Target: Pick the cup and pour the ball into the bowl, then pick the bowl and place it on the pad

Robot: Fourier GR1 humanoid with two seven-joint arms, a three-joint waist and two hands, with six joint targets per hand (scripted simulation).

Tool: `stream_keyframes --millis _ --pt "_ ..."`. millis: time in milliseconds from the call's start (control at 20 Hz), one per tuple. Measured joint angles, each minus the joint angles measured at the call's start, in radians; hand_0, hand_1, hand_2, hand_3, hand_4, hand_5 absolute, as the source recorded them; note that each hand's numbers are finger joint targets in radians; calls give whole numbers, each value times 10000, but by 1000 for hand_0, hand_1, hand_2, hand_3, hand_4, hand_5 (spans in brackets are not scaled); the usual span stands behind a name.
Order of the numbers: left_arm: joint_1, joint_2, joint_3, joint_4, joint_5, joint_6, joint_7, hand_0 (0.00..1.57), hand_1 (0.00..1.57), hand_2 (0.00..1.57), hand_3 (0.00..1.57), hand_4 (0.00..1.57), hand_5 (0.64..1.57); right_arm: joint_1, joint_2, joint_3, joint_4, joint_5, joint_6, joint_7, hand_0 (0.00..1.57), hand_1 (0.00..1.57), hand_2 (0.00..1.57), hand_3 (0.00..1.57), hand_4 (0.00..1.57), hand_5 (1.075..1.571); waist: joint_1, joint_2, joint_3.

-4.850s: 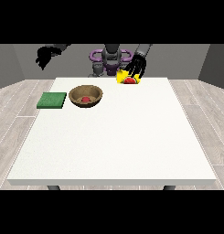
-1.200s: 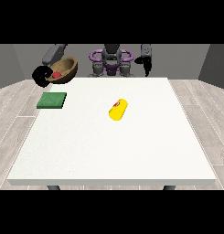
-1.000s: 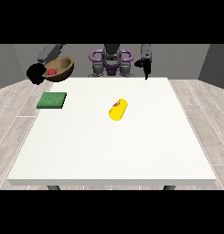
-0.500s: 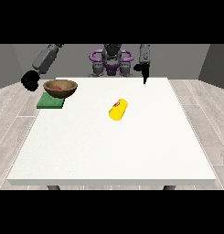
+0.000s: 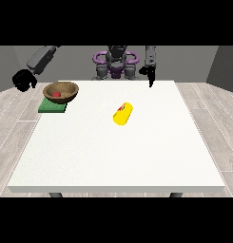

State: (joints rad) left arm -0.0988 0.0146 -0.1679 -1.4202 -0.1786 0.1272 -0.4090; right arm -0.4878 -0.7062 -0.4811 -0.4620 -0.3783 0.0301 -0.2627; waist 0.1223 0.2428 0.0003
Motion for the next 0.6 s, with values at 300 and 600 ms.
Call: stream_keyframes --millis 300,600 --pt "106 -111 -1140 1245 358 1141 -653 0 0 0 0 1211 1336 -592 361 519 -435 242 -82 364 599 599 597 623 719 1366 -325 -303 -4" --pt "423 -136 -2410 1934 948 2376 -1132 0 0 0 0 1216 1340 -824 126 714 -644 151 716 1101 0 0 582 754 713 1075 -635 -762 -6"
